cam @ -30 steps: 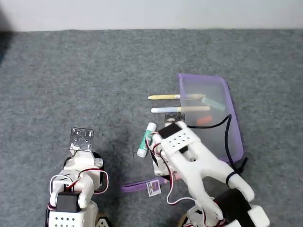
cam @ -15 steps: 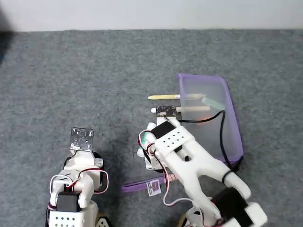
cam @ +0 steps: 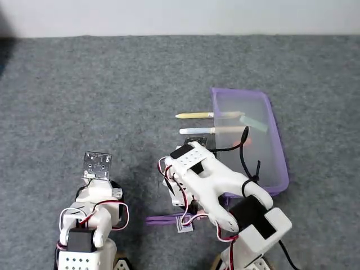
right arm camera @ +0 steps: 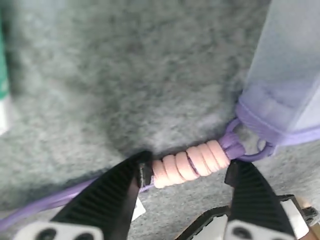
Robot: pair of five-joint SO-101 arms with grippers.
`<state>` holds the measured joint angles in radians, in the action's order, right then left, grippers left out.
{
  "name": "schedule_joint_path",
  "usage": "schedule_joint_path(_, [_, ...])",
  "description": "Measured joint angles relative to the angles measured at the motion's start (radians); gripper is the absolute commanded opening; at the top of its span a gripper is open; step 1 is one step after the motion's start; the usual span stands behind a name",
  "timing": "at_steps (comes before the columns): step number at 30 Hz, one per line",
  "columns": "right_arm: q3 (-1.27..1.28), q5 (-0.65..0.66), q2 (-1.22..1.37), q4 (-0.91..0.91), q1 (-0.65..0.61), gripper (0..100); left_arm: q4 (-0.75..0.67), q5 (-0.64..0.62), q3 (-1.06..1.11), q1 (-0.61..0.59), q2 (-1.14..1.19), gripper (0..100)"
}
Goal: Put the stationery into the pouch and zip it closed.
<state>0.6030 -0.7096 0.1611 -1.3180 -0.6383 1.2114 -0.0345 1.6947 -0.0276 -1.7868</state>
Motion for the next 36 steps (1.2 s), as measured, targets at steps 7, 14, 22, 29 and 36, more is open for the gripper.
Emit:
schedule_joint_path(7, [0.000,-0.002,0.000,-0.005,0.006,0.3,0.000,0.000,0.000,0.000,0.000,2])
schedule_joint_path(14, [-0.002,0.031,0.000,-0.044,0.078,0.8,0.000,0.000,0.000,0.000,0.000,2])
schedule_joint_path(22, [0.023,0.242,-0.244,-0.215,0.201,0.8,0.000,0.000,0.000,0.000,0.000,2])
schedule_joint_path(29, [0.064,0.499,-0.680,-0.233,0.253,0.8,0.000,0.000,0.000,0.000,0.000,2])
schedule_joint_path(36, [0.135,0.620,-0.982,-0.239,0.261,0.8,0.000,0.000,0.000,0.000,0.000,2])
